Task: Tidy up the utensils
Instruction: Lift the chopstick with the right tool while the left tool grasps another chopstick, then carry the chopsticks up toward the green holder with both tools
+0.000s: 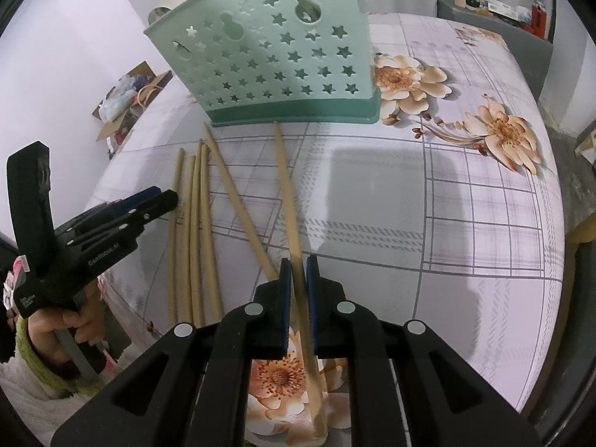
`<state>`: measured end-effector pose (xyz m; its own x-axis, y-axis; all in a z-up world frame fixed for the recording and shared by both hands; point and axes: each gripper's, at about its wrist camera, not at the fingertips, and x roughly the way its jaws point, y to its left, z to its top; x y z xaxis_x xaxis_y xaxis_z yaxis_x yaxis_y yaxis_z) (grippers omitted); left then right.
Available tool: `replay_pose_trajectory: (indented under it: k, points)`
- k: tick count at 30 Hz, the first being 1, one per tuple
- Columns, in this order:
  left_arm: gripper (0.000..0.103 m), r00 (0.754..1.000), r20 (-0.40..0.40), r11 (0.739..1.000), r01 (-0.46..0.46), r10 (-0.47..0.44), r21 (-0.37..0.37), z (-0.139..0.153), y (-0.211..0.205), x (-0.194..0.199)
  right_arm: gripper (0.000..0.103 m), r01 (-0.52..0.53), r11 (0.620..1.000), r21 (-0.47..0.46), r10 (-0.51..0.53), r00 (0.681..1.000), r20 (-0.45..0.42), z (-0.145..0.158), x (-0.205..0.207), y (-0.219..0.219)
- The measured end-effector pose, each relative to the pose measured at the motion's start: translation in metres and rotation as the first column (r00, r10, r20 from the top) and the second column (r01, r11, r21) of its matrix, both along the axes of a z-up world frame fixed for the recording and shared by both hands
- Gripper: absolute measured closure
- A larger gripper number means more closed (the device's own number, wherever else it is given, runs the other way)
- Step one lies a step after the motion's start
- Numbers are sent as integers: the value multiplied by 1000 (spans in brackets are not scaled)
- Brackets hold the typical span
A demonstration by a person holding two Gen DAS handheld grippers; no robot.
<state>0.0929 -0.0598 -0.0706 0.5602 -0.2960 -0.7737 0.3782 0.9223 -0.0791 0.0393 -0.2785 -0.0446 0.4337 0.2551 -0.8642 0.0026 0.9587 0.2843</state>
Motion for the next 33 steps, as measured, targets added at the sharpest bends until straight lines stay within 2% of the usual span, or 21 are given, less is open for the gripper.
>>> replay_pose_trajectory:
  k: [4,12,14,16,18,20,24,31,33]
  points:
    - [70,1000,-8,1000,0,0,-15,0,3,3,92,17,1000,-1,-17,1000,3,-1,0,-3]
    - [71,999,35,999,10,-11,51,-1,6,4,92,59,998,6,-59,998,7,-3,-2,-12]
    - [77,999,38,998,24,-26,56,-2,10,6,92,57,998,5,-57,998,14,-1,-2,-13]
    - [86,999,36,998,31,-33,55,-2,15,8,83,47,999,6,-47,999,25,3,0,-13]
    - [90,999,24,999,43,-43,31,-2,24,12,73,34,999,-4,-34,999,41,8,5,-12]
    - [92,999,16,999,50,-50,12,-2,30,16,72,6,1000,-23,-4,999,53,13,13,-7]
    - [97,998,-9,998,59,-60,-36,-3,42,21,72,-56,998,-40,59,997,56,13,37,6]
    - [99,998,-39,995,49,-52,-84,-4,60,17,73,-142,984,-110,146,989,29,-2,75,31]
    - [99,998,-45,995,36,-41,-90,-3,63,15,78,-157,975,-160,165,986,33,-7,79,38]
